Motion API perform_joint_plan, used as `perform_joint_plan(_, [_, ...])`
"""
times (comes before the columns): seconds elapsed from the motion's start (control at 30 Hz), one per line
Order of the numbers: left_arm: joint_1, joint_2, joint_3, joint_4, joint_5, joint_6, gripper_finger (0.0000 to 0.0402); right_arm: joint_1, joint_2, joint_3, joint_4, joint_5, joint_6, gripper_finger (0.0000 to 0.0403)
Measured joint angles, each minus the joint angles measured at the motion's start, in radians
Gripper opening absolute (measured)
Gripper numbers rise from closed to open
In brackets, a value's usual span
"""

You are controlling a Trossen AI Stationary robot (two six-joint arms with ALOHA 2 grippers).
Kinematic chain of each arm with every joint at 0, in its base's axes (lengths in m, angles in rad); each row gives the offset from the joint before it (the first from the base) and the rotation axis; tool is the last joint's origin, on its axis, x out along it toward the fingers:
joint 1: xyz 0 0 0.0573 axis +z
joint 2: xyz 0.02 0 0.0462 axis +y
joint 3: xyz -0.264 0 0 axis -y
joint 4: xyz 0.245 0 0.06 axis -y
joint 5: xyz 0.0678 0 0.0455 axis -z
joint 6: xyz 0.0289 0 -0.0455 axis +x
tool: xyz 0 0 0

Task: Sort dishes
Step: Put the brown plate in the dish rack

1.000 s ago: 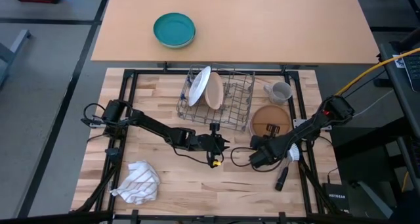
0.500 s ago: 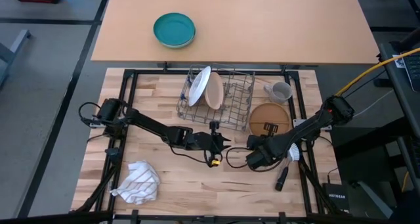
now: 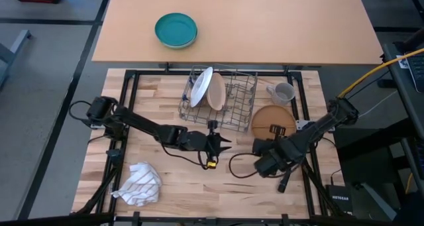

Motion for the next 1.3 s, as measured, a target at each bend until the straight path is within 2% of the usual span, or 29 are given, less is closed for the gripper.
perform_joint_plan(0.2, [-0.014, -0.046, 0.000, -0.033, -0.028, 0.018, 0.0084, 0.008, 0.000, 0.139, 0.007, 0.083, 0.000, 0.0008])
perform_joint_plan(0.4, [-0.042, -0.139, 0.000, -0.162, -0.155, 0.019, 0.0084, -0.004, 0.000, 0.251, 0.016, 0.262, -0.032, 0.0009])
perform_joint_plan(0.53, [-0.068, -0.216, 0.000, -0.277, -0.240, 0.008, 0.0084, -0.035, 0.000, 0.299, 0.052, 0.345, -0.099, 0.0009])
perform_joint_plan(0.63, [-0.087, -0.274, 0.000, -0.371, -0.298, -0.024, 0.0084, -0.082, -0.002, 0.303, 0.151, 0.380, -0.197, 0.0009])
perform_joint_plan(0.87, [-0.120, -0.385, 0.000, -0.657, -0.392, -0.179, 0.0084, -0.235, 0.000, 0.303, 0.493, 0.332, -0.558, 0.0009])
perform_joint_plan(1.0, [-0.133, -0.417, 0.000, -0.813, -0.402, -0.321, 0.0084, -0.343, 0.000, 0.303, 0.679, 0.227, -0.724, 0.0009])
perform_joint_plan(1.1, [-0.144, -0.418, 0.000, -0.902, -0.400, -0.404, 0.0084, -0.430, 0.000, 0.302, 0.781, 0.119, -0.787, 0.0009])
perform_joint_plan(1.3, [-0.161, -0.411, 0.000, -0.994, -0.399, -0.504, 0.0084, -0.578, 0.000, 0.302, 0.894, -0.004, -0.831, 0.0009])
